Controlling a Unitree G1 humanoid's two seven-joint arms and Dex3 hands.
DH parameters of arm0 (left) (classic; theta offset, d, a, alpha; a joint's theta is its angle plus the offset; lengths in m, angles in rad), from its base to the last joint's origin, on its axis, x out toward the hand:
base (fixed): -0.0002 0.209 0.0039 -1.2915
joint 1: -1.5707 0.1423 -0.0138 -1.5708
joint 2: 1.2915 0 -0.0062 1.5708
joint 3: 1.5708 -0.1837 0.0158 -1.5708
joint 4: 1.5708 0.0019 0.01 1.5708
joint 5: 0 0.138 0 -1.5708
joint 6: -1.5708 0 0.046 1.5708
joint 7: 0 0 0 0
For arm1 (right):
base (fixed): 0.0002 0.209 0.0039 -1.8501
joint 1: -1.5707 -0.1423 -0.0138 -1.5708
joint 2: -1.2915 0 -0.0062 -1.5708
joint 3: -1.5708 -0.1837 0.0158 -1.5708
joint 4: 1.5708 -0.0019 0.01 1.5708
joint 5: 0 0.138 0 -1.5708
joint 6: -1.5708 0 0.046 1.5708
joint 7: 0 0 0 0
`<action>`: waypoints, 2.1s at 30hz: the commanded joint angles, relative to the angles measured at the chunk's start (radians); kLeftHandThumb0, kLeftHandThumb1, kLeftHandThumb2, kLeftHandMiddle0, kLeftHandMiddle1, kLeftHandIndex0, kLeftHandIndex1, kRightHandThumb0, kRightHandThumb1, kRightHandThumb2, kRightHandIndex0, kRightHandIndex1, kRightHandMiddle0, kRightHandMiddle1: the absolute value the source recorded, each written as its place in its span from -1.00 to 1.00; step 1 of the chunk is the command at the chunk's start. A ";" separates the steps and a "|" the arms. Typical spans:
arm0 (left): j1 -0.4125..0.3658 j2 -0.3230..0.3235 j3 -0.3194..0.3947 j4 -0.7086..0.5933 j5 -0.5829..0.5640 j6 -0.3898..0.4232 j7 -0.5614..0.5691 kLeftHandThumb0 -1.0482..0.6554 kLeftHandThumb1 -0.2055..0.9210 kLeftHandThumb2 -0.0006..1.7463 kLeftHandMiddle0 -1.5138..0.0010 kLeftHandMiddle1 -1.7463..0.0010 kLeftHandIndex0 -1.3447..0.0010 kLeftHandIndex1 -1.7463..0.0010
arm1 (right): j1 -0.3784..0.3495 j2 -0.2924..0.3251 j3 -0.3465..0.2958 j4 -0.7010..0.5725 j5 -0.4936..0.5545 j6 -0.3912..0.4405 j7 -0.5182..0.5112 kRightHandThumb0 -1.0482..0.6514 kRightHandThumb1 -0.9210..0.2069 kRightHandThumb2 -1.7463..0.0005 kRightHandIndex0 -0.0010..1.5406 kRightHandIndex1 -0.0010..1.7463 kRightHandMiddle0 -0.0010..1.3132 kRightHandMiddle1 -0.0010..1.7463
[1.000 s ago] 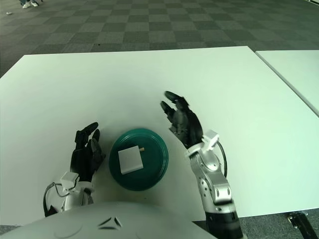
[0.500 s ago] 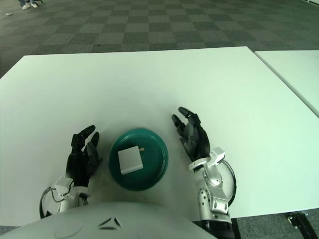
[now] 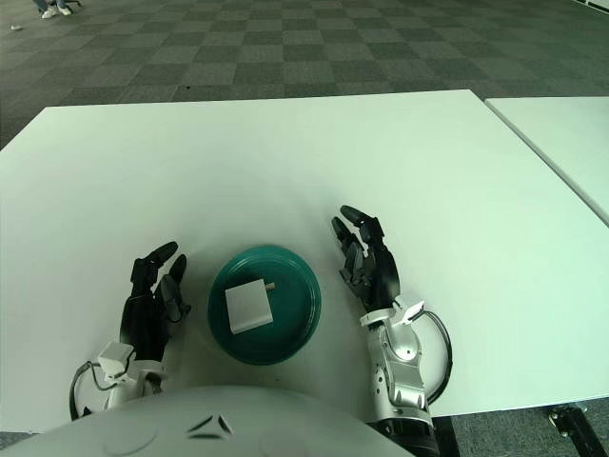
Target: Put the charger into the plate.
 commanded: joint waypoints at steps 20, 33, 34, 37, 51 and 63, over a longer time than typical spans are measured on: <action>0.008 0.016 0.034 0.029 0.004 0.001 -0.024 -0.69 1.00 0.11 0.48 0.86 1.00 -0.18 | 0.055 0.068 0.035 0.110 -0.150 -0.120 -0.083 -0.70 -1.00 0.07 -0.60 -0.96 -1.00 -0.04; -0.022 -0.013 0.047 0.093 0.124 -0.070 0.048 -0.71 1.00 0.13 0.58 0.91 1.00 -0.03 | 0.043 -0.009 0.047 0.188 -0.514 -0.315 -0.328 -0.85 -1.00 -0.05 -0.79 -1.00 -1.00 -0.46; -0.025 -0.014 0.047 0.099 0.136 -0.077 0.056 -0.71 1.00 0.13 0.59 0.92 1.00 0.00 | 0.044 -0.015 0.048 0.186 -0.547 -0.308 -0.356 -0.86 -1.00 -0.06 -0.80 -1.00 -1.00 -0.48; -0.034 -0.015 0.050 0.113 0.157 -0.091 0.072 -0.71 1.00 0.13 0.62 0.93 1.00 0.06 | 0.045 -0.029 0.055 0.181 -0.632 -0.291 -0.432 -0.89 -1.00 -0.07 -0.81 -1.00 -1.00 -0.52; -0.054 -0.011 0.049 0.130 0.175 -0.077 0.080 -0.71 1.00 0.15 0.65 0.96 1.00 0.17 | 0.036 -0.074 0.100 0.192 -0.734 -0.232 -0.568 -0.92 -1.00 -0.12 -0.84 -0.99 -1.00 -0.58; -0.079 0.005 0.047 0.149 0.146 -0.057 0.045 -0.70 1.00 0.19 0.67 0.98 1.00 0.22 | 0.035 -0.096 0.113 0.194 -0.691 -0.214 -0.560 -0.93 -1.00 -0.12 -0.79 -0.98 -1.00 -0.54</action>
